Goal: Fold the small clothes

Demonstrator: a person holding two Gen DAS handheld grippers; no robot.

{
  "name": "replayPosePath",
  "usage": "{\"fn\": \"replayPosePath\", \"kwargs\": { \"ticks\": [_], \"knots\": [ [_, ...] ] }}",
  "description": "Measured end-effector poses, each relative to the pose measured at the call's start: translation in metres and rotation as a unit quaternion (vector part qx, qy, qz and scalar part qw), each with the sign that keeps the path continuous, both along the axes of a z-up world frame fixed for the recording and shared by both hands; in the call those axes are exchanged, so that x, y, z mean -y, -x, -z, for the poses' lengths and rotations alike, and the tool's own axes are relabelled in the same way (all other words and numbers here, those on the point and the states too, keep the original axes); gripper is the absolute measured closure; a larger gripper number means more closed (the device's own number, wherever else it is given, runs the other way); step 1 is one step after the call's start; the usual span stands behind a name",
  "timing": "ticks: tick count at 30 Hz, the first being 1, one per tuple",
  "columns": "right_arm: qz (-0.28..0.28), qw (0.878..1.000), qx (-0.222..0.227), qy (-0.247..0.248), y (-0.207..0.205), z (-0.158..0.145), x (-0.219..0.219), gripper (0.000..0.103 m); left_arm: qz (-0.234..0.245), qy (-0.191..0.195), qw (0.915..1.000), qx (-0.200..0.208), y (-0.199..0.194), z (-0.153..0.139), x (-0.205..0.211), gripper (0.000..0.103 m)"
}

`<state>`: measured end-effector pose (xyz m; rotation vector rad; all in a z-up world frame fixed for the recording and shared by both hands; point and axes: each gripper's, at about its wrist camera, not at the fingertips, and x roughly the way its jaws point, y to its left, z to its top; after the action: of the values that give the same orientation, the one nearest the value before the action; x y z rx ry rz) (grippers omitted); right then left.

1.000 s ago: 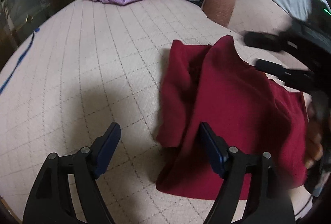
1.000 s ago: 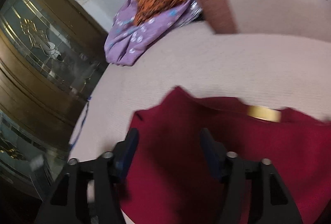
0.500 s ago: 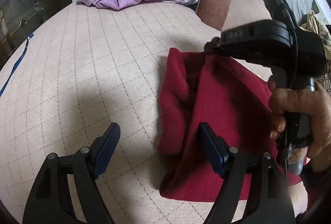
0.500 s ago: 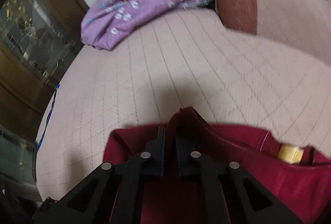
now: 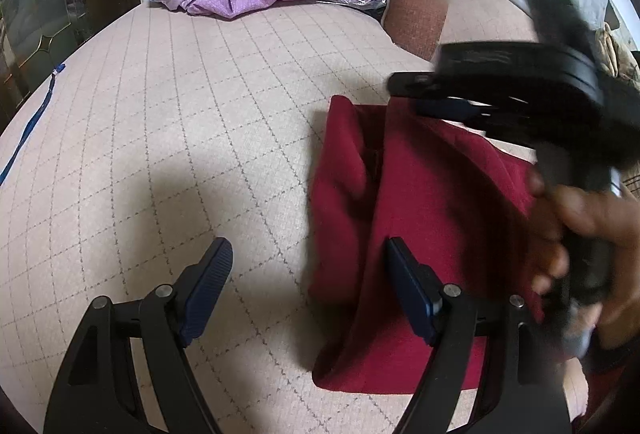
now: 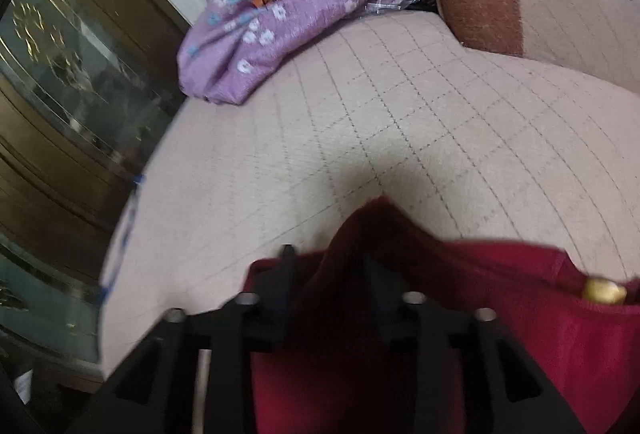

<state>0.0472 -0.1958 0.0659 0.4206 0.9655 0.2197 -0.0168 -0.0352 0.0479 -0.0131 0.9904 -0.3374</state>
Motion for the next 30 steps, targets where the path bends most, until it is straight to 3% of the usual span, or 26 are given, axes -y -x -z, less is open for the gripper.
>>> {"fn": "replayPosePath", "kwargs": {
  "ticks": [6, 13, 15, 22, 24, 26, 30],
  "knots": [
    [0.007, 0.999, 0.026, 0.019, 0.033, -0.017, 0.004, 0.063, -0.003, 0.006, 1.0, -0.003, 0.001, 0.0, -0.003, 0.025],
    [0.026, 0.998, -0.025, 0.053, 0.013, 0.025, 0.0, 0.062, -0.003, 0.007, 0.9999, -0.011, -0.003, 0.001, -0.002, 0.021],
    [0.025, 0.998, -0.01, 0.057, 0.009, 0.025, -0.002, 0.058, -0.002, 0.013, 0.9997, -0.019, -0.005, 0.002, -0.005, 0.021],
    [0.03, 0.999, -0.021, 0.011, 0.017, 0.011, 0.007, 0.056, 0.019, 0.013, 0.9993, -0.028, 0.0, 0.0, -0.007, 0.02],
    [0.025, 1.0, -0.018, -0.008, 0.027, 0.004, 0.006, 0.05, 0.026, 0.016, 0.9991, -0.029, 0.003, -0.002, -0.007, 0.02],
    [0.015, 0.999, -0.028, -0.022, 0.03, 0.002, 0.001, 0.033, 0.031, 0.027, 0.9985, -0.036, 0.005, -0.001, -0.009, 0.02],
    [-0.006, 0.999, -0.045, 0.006, 0.022, 0.003, -0.018, 0.027, 0.039, 0.047, 0.9958, -0.068, 0.003, 0.004, -0.011, 0.02]
  ]
}}
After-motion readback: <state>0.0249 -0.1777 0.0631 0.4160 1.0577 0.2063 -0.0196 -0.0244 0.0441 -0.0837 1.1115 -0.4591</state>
